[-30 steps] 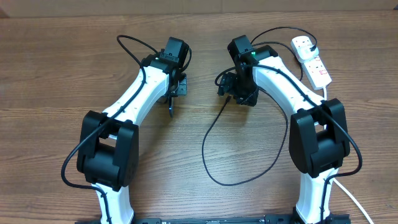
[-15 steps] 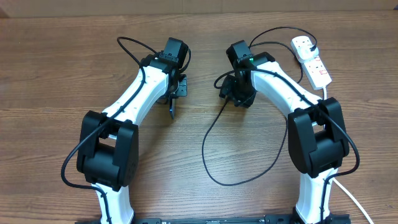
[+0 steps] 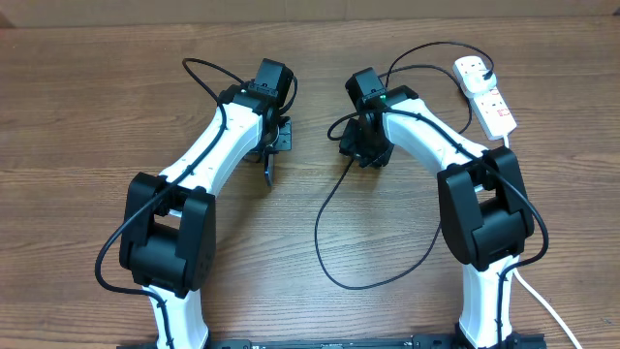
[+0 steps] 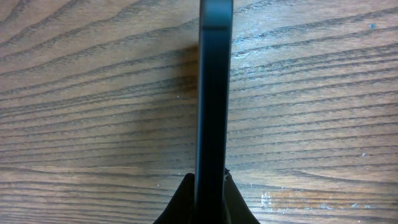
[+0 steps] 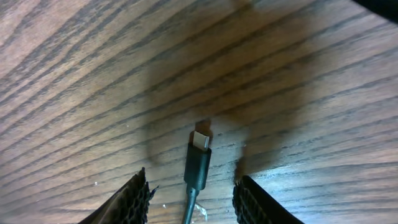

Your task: Plug charger to phone and switch on socket

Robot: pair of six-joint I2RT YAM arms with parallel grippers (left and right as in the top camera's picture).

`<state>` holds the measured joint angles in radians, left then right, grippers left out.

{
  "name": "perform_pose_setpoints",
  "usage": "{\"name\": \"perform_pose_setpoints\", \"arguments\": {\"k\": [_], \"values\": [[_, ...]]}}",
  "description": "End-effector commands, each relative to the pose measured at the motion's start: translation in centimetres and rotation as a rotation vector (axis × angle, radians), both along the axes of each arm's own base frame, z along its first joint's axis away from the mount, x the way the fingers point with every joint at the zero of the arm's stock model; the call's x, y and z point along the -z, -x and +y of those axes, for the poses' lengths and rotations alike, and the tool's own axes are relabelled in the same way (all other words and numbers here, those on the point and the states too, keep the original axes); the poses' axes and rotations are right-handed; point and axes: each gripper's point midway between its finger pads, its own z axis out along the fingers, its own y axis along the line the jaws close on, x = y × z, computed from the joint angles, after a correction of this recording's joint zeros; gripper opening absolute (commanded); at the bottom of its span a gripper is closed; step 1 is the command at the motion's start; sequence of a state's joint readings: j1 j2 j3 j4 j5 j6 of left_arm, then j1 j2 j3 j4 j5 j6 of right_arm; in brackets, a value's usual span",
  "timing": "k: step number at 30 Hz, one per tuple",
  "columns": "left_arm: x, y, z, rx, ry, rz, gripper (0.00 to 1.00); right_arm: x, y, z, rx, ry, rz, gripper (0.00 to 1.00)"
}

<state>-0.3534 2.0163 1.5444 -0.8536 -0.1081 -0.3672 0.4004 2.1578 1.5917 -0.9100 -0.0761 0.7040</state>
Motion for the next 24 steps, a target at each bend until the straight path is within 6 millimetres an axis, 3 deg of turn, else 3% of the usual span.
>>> {"name": "perform_pose_setpoints", "arguments": {"k": [1,14,21,24], "values": [[-0.2,-0.5,-0.3,-0.007,0.011,-0.009,0.04,0.9,0.3,-0.7,-0.002,0.087,-0.009,0.43],[-0.2,-0.5,-0.3,-0.006,0.012,-0.009,0.04,1.6,0.8,-2.1,0.022,0.170,0.009,0.39],[-0.2,-0.5,-0.3,-0.006,0.015,-0.008,0.04,3.4,1.7,-1.7,0.014,0.155,0.069,0.39],[-0.2,-0.5,-0.4,-0.006,0.016,-0.008,0.04,3.6,2.0,-1.0,0.010,0.115,0.091,0.33]]}}
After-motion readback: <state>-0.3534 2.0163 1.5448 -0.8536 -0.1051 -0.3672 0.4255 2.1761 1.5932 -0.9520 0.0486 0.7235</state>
